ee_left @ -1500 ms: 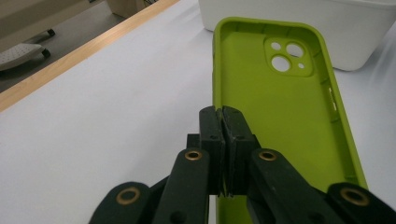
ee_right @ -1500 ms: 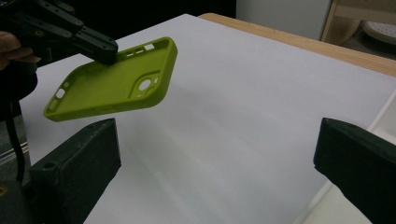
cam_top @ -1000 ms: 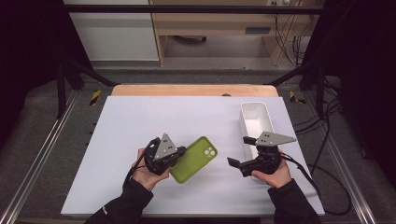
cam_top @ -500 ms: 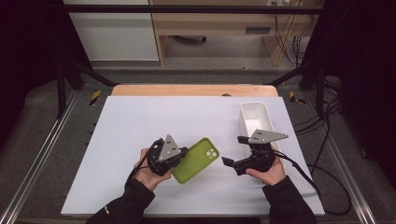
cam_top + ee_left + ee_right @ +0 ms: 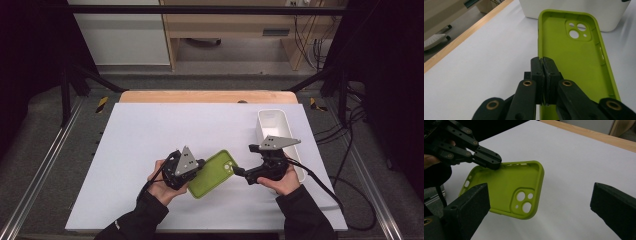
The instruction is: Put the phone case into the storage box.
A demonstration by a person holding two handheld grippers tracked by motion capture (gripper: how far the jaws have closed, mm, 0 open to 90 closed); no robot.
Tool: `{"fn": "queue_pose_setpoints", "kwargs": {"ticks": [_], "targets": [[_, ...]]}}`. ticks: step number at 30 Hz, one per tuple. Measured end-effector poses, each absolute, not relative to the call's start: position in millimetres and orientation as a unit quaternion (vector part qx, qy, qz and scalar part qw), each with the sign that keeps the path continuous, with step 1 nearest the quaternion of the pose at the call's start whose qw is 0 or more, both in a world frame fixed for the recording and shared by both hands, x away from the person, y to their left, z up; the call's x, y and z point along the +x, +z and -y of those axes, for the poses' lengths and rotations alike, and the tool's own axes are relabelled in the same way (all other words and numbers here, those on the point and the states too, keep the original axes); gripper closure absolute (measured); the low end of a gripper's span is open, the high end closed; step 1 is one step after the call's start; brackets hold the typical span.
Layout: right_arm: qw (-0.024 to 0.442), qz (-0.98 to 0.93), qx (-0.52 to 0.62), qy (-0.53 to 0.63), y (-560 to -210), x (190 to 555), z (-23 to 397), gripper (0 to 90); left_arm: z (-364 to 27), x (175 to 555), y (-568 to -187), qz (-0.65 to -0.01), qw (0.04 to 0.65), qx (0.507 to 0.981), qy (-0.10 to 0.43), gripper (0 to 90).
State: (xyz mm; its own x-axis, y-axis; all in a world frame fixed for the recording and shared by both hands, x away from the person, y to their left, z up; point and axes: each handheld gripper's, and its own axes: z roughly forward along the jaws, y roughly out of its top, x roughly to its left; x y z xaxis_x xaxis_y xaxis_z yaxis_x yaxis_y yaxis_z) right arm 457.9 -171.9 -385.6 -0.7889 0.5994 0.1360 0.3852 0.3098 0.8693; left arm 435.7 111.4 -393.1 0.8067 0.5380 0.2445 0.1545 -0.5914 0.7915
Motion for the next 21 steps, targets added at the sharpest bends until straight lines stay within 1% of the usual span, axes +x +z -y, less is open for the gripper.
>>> {"fn": "queue_pose_setpoints", "kwargs": {"ticks": [14,21], "targets": [[0.102,-0.812,0.305,0.487,-380,464,167,4.8,-104,432,-389,-0.182,0.404,0.863,0.242,88.1],[0.095,-0.816,0.304,0.482,-377,469,160,7.3,-101,430,-387,-0.175,0.405,0.863,0.247,88.0]]}}
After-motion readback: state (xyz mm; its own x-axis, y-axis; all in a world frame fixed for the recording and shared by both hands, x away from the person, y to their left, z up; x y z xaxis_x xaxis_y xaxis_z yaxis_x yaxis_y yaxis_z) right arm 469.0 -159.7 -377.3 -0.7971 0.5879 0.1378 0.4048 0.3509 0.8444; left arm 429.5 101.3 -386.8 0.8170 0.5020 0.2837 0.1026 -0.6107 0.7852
